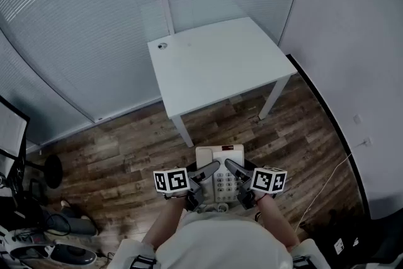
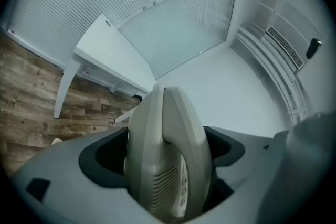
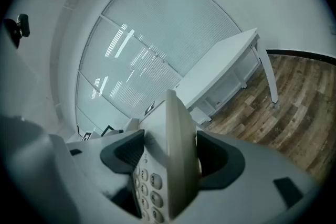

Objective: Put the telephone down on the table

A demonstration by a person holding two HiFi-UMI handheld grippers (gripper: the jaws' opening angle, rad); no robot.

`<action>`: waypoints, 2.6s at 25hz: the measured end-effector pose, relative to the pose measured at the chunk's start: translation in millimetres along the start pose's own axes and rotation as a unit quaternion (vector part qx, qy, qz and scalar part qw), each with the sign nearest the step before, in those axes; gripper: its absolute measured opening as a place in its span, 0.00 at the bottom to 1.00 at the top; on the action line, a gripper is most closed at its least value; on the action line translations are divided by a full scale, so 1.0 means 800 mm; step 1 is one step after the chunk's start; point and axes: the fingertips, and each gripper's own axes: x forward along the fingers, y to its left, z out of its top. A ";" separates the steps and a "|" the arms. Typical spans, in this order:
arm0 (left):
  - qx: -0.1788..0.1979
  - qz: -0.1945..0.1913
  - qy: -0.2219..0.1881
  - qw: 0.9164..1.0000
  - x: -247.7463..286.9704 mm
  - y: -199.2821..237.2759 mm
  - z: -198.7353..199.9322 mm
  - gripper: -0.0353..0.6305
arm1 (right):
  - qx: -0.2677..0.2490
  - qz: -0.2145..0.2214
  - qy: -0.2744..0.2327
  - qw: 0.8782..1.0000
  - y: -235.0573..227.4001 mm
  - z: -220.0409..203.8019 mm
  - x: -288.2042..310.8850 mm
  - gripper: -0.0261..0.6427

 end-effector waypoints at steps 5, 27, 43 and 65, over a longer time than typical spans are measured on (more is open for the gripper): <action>-0.001 -0.002 -0.003 1.000 -0.035 -0.015 -0.065 0.70 | -0.010 -0.001 0.001 1.000 0.012 -0.058 -0.043 0.51; -0.001 -0.002 -0.009 1.000 -0.041 -0.028 -0.083 0.70 | -0.020 0.005 0.004 1.000 0.019 -0.067 -0.062 0.51; -0.005 0.006 0.002 1.000 -0.002 -0.005 -0.029 0.70 | 0.004 0.000 0.003 1.000 -0.004 -0.020 -0.021 0.51; -0.020 0.009 -0.001 1.000 0.070 0.040 0.107 0.70 | 0.006 -0.004 0.017 1.000 -0.034 0.101 0.083 0.51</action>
